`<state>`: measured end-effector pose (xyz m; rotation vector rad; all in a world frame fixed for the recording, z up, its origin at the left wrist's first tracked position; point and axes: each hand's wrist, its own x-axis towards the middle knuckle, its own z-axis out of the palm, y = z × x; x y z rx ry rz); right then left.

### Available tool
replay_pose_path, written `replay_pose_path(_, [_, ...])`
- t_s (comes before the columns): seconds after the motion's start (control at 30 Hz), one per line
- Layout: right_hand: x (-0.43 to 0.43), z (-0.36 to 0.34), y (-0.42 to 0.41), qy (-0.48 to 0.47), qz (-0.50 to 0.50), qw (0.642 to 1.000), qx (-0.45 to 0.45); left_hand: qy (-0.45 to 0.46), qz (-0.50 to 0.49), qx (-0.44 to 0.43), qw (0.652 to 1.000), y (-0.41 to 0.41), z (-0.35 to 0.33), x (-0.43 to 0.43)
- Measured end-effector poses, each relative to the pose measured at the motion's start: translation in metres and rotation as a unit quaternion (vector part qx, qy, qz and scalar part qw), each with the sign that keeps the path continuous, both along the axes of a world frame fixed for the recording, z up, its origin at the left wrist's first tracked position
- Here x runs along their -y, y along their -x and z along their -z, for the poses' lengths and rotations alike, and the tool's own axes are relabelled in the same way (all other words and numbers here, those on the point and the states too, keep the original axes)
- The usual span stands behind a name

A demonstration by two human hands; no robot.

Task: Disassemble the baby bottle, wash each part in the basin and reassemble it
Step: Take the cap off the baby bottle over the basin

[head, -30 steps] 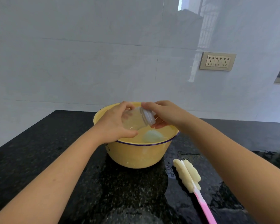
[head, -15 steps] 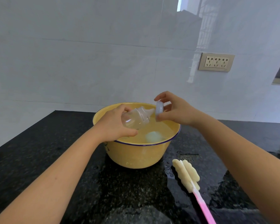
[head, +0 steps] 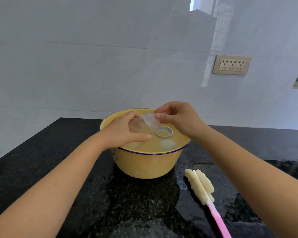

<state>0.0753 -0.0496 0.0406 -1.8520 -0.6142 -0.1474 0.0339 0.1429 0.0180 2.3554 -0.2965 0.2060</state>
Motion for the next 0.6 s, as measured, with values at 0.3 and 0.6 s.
replay_pose_path(0.3, [-0.008,-0.005,0.004,-0.046,0.018,0.999,-0.004,0.013,0.021,-0.034,0.999,-0.003,-0.001,0.003])
replay_pose_path(0.6, [0.020,-0.010,-0.015,-0.172,0.132,0.973,-0.073,0.077,0.013,-0.014,0.997,-0.001,-0.002,-0.003])
